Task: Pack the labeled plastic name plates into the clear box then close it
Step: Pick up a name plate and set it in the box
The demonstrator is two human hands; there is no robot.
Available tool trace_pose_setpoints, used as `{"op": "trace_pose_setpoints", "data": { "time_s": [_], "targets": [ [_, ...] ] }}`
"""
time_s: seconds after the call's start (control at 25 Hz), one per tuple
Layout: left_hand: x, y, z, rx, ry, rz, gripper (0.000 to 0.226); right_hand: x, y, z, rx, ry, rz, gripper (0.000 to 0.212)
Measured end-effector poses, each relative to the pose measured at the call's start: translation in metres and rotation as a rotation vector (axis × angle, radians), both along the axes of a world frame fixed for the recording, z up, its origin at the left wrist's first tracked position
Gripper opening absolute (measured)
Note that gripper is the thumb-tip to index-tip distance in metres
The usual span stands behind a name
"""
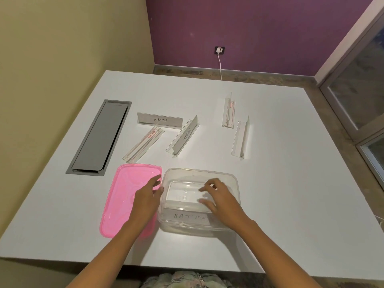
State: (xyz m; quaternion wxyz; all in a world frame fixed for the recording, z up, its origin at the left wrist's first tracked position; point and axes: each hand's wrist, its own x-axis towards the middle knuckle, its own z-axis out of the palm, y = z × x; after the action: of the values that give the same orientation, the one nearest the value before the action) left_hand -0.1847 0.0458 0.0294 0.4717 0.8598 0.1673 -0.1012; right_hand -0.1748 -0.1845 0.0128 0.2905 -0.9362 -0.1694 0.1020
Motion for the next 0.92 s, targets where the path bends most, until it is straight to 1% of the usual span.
{"op": "trace_pose_setpoints", "data": {
  "time_s": [0.08, 0.12, 0.16, 0.24, 0.32, 0.48, 0.6, 0.84, 0.92],
  "targets": [
    [0.023, 0.001, -0.003, 0.058, -0.063, 0.005, 0.043, 0.013, 0.001, 0.002, -0.054, -0.230, -0.136, 0.027],
    [0.038, 0.001, -0.006, 0.083, -0.090, 0.005, 0.042, 0.021, 0.001, 0.000, -0.108, -0.282, -0.199, 0.031],
    [0.055, 0.002, -0.009, 0.104, -0.108, 0.001, 0.042, 0.029, 0.000, -0.003, -0.173, -0.291, -0.250, 0.036],
    [0.092, -0.002, -0.016, 0.133, -0.094, -0.009, 0.043, 0.046, -0.003, -0.009, -0.273, -0.240, -0.307, 0.050],
    [0.128, -0.009, -0.020, 0.186, -0.034, -0.041, 0.043, 0.058, -0.005, -0.013, -0.311, -0.199, -0.301, 0.056],
    [0.179, -0.025, -0.028, 0.319, 0.081, -0.109, 0.035, 0.069, -0.002, -0.015, -0.320, -0.200, -0.253, 0.050],
    [0.197, -0.032, -0.037, 0.374, 0.113, -0.133, 0.026, 0.070, -0.002, -0.018, -0.314, -0.195, -0.269, 0.050],
    [0.209, -0.031, -0.046, 0.358, 0.123, -0.098, 0.023, 0.070, -0.004, -0.020, -0.301, -0.209, -0.283, 0.048],
    [0.210, -0.029, -0.040, 0.333, 0.106, -0.051, 0.016, 0.071, -0.004, -0.019, -0.290, -0.195, -0.282, 0.046]
  ]
}}
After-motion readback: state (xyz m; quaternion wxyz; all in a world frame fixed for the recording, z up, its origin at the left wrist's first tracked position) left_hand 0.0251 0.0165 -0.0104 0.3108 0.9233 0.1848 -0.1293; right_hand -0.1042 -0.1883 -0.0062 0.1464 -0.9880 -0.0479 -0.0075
